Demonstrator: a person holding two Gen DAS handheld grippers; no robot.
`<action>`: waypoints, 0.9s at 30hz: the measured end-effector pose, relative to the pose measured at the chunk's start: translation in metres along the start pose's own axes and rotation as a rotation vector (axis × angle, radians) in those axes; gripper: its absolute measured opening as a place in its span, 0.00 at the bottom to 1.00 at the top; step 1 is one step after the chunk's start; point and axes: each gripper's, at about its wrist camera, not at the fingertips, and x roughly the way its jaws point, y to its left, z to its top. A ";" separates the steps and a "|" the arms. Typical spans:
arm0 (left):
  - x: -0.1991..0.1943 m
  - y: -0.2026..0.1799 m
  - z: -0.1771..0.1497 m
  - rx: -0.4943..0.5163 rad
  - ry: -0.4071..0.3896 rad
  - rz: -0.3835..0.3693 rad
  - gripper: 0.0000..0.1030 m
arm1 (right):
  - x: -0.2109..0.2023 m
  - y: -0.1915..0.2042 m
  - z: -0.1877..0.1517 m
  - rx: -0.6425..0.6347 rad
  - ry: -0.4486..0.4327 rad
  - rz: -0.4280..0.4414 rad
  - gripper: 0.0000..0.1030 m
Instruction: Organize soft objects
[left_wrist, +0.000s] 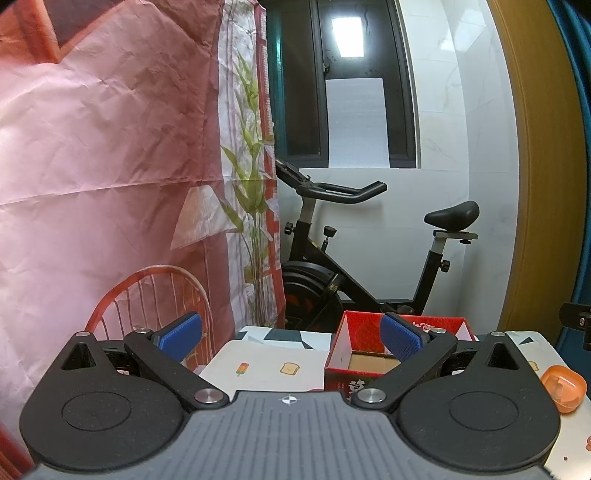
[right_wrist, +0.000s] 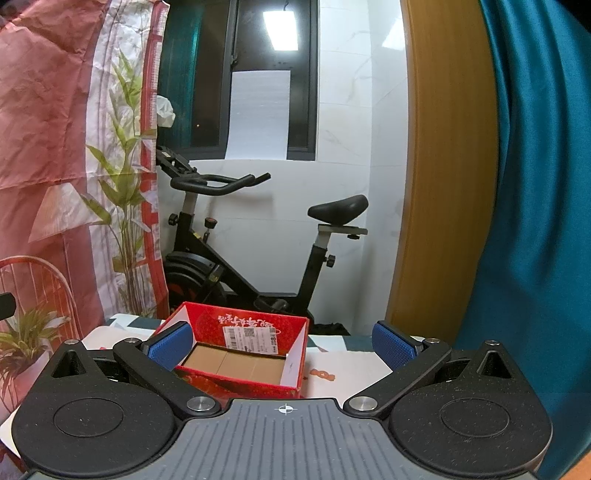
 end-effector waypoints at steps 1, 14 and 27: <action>0.000 0.000 0.000 0.001 0.000 0.001 1.00 | 0.000 0.000 0.000 0.000 0.000 0.000 1.00; 0.001 0.001 0.001 -0.001 0.002 0.000 1.00 | 0.000 0.001 0.000 -0.003 0.000 -0.001 1.00; 0.001 0.001 0.001 0.002 0.003 0.003 1.00 | 0.000 0.001 0.000 -0.004 0.000 -0.001 1.00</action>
